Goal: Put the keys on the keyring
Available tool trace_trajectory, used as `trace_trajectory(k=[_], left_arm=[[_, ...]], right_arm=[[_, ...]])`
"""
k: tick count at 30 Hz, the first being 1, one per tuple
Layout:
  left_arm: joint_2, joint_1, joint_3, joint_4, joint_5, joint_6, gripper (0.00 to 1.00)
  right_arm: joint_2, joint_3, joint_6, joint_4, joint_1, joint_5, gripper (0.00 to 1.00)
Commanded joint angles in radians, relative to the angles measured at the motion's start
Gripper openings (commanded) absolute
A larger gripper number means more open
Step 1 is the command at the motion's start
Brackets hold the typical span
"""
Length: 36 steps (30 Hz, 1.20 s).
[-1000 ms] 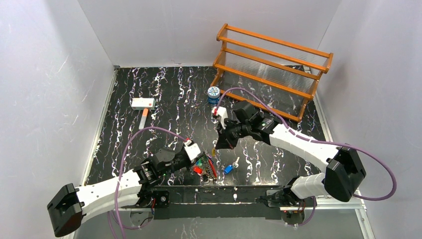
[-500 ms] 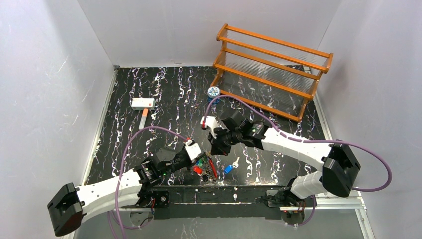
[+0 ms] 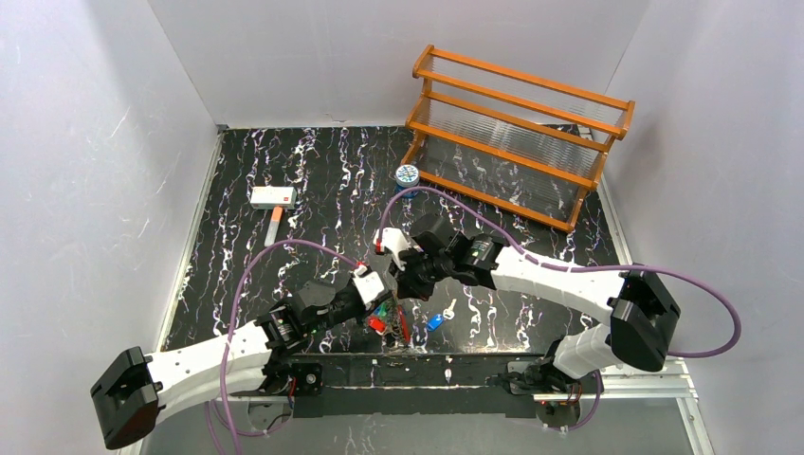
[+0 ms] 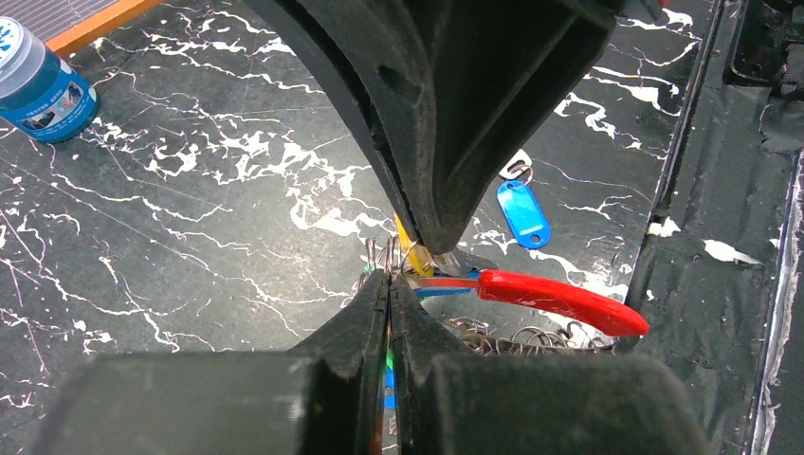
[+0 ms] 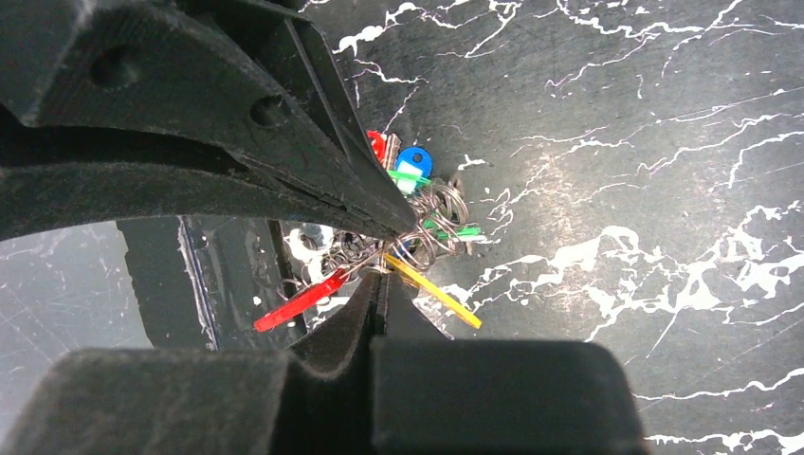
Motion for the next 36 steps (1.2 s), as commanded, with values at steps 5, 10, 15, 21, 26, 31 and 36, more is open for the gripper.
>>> trace_trajectory(k=[5, 10, 15, 21, 26, 31, 36], left_arm=[[-0.005, -0.003, 0.034, 0.02, 0.025, -0.011, 0.0], [-0.008, -0.002, 0.033, 0.02, 0.021, -0.012, 0.0], [-0.012, -0.003, 0.03, 0.022, 0.02, -0.014, 0.0], [-0.017, -0.003, 0.028, 0.022, 0.02, -0.016, 0.0], [-0.025, -0.004, 0.026, 0.022, 0.02, -0.019, 0.0], [-0.051, -0.003, 0.017, 0.022, 0.017, -0.019, 0.0], [-0.083, -0.003, 0.005, 0.023, 0.015, -0.019, 0.0]], right_arm=[[0.019, 0.065, 0.048, 0.017, 0.013, 0.088, 0.01], [0.031, 0.074, 0.054, -0.012, 0.018, 0.153, 0.01], [0.014, 0.064, 0.05, -0.02, 0.018, 0.21, 0.01], [0.013, 0.053, 0.058, -0.02, 0.019, 0.236, 0.01], [0.017, 0.044, 0.07, -0.002, 0.017, 0.236, 0.01], [-0.034, -0.043, 0.075, 0.098, 0.014, 0.261, 0.33], [-0.117, -0.14, 0.08, 0.218, -0.043, 0.119, 0.46]])
